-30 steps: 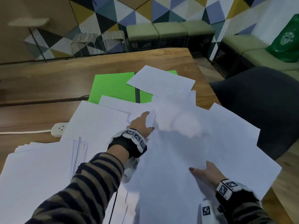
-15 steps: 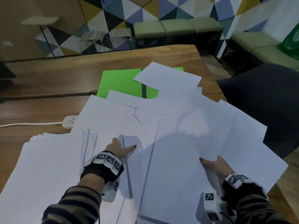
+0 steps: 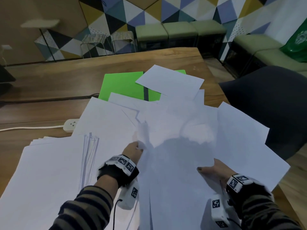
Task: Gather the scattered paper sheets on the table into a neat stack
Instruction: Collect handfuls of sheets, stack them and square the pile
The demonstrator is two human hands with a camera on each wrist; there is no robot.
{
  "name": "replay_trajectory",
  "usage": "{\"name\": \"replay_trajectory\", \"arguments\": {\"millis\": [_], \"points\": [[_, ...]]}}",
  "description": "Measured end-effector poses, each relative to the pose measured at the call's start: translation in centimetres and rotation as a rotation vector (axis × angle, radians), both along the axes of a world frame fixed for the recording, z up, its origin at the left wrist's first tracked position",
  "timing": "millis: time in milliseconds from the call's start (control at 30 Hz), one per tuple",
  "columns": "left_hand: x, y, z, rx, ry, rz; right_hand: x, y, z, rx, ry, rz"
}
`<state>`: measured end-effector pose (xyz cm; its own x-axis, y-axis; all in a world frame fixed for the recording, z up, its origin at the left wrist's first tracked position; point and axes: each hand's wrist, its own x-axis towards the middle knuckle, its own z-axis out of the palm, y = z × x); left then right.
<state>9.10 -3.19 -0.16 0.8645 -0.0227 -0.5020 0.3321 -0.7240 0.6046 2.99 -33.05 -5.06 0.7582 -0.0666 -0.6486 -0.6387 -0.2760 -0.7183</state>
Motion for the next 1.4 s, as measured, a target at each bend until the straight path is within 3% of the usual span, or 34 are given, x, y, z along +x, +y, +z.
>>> {"name": "replay_trajectory", "arguments": {"millis": [100,233,533,767,967,1067,1200,1400], "points": [[-1.2,-0.6,-1.1,-0.018,0.062,0.033,0.0,0.8,1.9,0.108,-0.035,-0.056],[-1.0,0.2,-1.4,-0.282,0.117,0.327,0.5,0.3,2.2,-0.044,-0.175,-0.142],[-2.3,-1.3,-1.1,-0.112,-0.028,0.196,1.4,1.4,1.5,-0.114,-0.293,-0.272],[-2.8,-1.5,-0.9,-0.087,-0.034,0.097,2.9,0.5,1.6,-0.002,-0.143,-0.265],[-2.7,-0.6,-1.5,-0.206,0.0,0.206,3.0,-1.9,-1.5,-0.037,-0.113,-0.147],[-2.6,0.0,-2.0,-0.265,0.022,0.246,1.8,-0.8,2.2,-0.007,-0.051,-0.168],[-2.6,0.3,-2.6,-0.278,0.01,0.267,1.1,-2.7,0.2,0.019,0.081,-0.144],[-2.9,-0.3,-2.3,-0.266,-0.013,0.292,0.3,-0.6,2.1,0.139,0.133,-0.325]]}}
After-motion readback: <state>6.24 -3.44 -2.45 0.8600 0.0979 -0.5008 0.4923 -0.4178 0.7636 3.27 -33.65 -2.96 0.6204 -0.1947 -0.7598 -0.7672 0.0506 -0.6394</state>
